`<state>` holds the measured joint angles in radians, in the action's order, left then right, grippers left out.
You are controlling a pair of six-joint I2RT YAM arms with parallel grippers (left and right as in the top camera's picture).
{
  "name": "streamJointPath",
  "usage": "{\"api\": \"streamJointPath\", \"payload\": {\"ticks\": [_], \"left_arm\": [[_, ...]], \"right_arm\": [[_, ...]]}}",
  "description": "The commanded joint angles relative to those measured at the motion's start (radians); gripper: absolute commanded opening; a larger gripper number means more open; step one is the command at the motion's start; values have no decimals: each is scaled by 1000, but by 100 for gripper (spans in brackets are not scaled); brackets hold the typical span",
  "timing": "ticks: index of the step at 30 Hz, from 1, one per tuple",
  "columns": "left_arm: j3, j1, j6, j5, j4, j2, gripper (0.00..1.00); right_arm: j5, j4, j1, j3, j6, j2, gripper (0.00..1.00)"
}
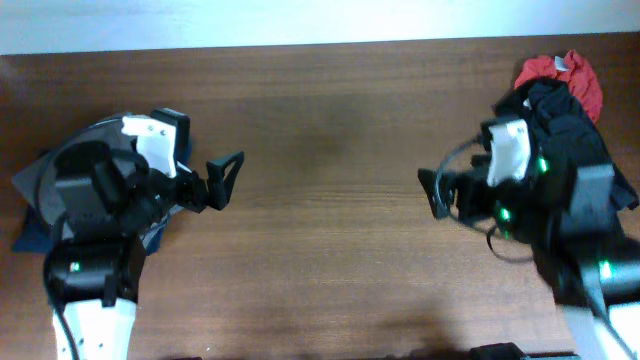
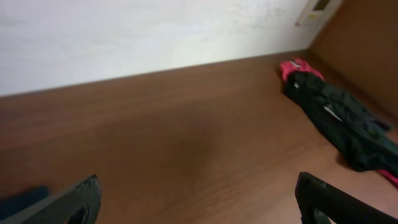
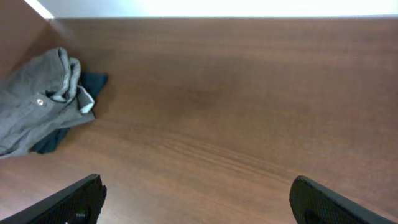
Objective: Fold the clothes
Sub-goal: 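Reach the right gripper into the dark clothes pile and grasp a garment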
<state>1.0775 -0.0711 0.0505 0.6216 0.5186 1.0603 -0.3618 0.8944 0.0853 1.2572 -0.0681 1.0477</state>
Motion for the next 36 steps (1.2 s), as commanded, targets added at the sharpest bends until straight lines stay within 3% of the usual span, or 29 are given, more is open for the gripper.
{"api": "streamJointPath", "payload": {"ticks": [1,7,12,21,28,32,34,36], "left_arm": [[16,5,-13,64,14,40,99],[16,5,-12,63,41,63,99],[16,5,-12,63,51,63,99],[16,5,-12,33,61,63,99],[16,5,-11,3,62,64,99],[16,5,-8,-16,63,64,99],[16,5,-9,-16,63,64,99],[16,5,-8,-16,63,64,99]], "right_arm": [[25,57,-48,135,-43,135,99],[139,162,-272,394,-133,447,100],[154,161,-481,525,-206,677,88],[194,73,-697,536,-283,951,80],[202,32,-734,534,-288,1073,75],[199,36,-721,532,-288,1117,59],[199,36,-716,532,-288,1119,39],[198,39,-715,533,-288,1113,31]]}}
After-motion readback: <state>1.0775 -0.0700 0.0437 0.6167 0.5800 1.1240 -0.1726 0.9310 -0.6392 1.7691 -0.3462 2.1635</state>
